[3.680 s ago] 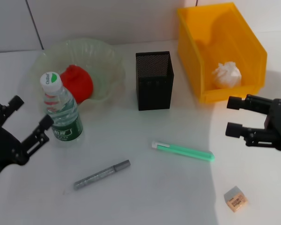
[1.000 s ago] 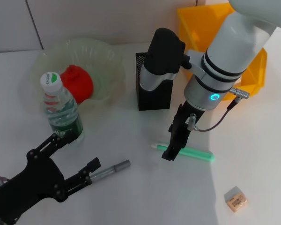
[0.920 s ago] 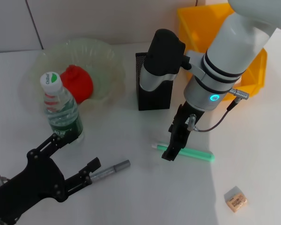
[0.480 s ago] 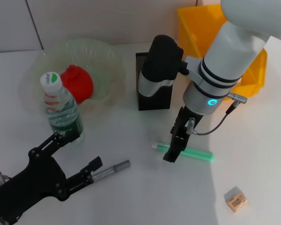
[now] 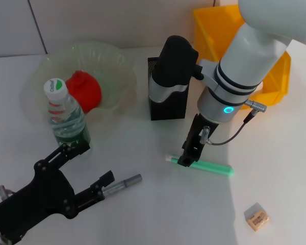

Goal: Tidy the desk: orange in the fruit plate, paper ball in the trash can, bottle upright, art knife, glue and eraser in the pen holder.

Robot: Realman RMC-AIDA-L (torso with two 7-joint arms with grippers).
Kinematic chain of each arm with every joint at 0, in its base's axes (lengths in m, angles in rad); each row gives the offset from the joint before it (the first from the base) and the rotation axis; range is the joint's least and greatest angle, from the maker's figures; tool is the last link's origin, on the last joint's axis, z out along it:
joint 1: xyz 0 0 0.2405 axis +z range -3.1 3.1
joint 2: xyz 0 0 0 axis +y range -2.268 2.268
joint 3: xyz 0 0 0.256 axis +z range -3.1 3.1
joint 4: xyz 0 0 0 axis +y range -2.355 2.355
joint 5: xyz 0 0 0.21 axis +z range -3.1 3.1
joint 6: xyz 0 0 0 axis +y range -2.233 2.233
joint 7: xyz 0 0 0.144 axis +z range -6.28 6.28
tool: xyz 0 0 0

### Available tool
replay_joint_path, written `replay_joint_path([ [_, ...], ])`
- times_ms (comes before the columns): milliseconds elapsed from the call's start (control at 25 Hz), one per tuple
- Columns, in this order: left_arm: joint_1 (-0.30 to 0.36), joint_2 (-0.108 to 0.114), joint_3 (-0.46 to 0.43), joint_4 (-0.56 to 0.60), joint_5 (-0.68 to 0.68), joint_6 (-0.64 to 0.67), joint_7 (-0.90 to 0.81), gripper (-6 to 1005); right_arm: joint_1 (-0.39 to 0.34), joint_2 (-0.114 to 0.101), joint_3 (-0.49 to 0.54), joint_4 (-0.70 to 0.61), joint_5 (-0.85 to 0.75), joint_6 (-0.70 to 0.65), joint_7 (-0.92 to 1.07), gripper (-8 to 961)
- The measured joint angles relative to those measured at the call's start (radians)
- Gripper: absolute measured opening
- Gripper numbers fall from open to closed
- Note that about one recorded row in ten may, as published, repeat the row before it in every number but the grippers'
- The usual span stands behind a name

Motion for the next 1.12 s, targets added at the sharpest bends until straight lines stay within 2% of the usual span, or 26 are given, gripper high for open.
replay_joint_path([
  [480, -0.01, -0.001, 0.001, -0.002, 0.0, -0.004, 0.0, 828, -0.006, 0.0, -0.006, 0.004, 0.02, 0.009, 0.0, 363],
  [1120, -0.02, -0.002, 0.001, 0.001, 0.0, 0.0, -0.011, 828, -0.006, 0.0, -0.03, 0.024, 0.022, 0.023, -0.005, 355],
])
